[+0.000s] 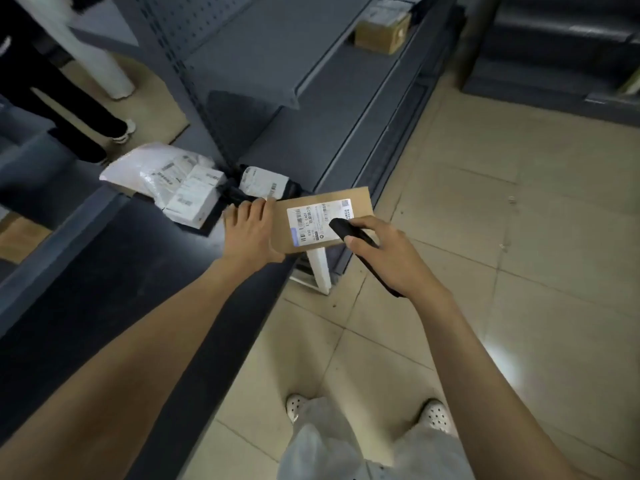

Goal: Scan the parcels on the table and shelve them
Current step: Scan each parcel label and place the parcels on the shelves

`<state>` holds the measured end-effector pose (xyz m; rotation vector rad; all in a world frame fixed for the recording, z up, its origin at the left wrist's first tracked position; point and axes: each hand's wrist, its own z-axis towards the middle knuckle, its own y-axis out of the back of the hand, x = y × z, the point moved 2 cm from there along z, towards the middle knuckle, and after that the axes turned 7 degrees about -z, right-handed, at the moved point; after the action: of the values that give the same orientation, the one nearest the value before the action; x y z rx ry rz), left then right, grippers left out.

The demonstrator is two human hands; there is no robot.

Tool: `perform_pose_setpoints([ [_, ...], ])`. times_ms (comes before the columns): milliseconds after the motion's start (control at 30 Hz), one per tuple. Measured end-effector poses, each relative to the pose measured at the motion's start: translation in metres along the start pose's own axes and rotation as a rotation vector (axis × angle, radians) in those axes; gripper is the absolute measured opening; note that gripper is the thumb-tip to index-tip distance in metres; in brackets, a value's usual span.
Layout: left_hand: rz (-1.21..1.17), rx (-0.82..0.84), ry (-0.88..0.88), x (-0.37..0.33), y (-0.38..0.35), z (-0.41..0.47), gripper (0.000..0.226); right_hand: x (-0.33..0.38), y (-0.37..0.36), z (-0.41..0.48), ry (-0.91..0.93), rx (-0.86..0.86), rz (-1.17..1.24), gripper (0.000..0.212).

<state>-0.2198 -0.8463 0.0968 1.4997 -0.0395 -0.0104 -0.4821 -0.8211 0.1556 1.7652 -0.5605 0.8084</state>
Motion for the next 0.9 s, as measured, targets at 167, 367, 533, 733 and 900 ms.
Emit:
perform_pose_setpoints([
  [167, -0.014, -0.027, -0.115, -0.135, -0.002, 0.039, 0.106, -0.088, 0.102, -0.028, -0.108, -0.147, 0.031, 0.037],
  [367, -0.118, 0.037, -0.204, -0.288, 0.031, 0.092, 0.119, -0.159, 0.215, -0.056, -0.132, -0.315, 0.060, 0.035],
  [533, -0.129, 0.031, -0.326, -0.369, 0.042, 0.137, 0.119, -0.202, 0.276, -0.060, -0.183, -0.439, 0.089, 0.036],
  [733, -0.090, 0.048, -0.431, -0.431, 0.045, 0.206, 0.121, -0.234, 0.329, -0.032, -0.222, -0.503, 0.144, 0.033],
  [900, -0.098, -0.026, -0.440, -0.457, 0.076, 0.309, 0.121, -0.232, 0.387, 0.042, -0.192, -0.569, 0.156, 0.034],
])
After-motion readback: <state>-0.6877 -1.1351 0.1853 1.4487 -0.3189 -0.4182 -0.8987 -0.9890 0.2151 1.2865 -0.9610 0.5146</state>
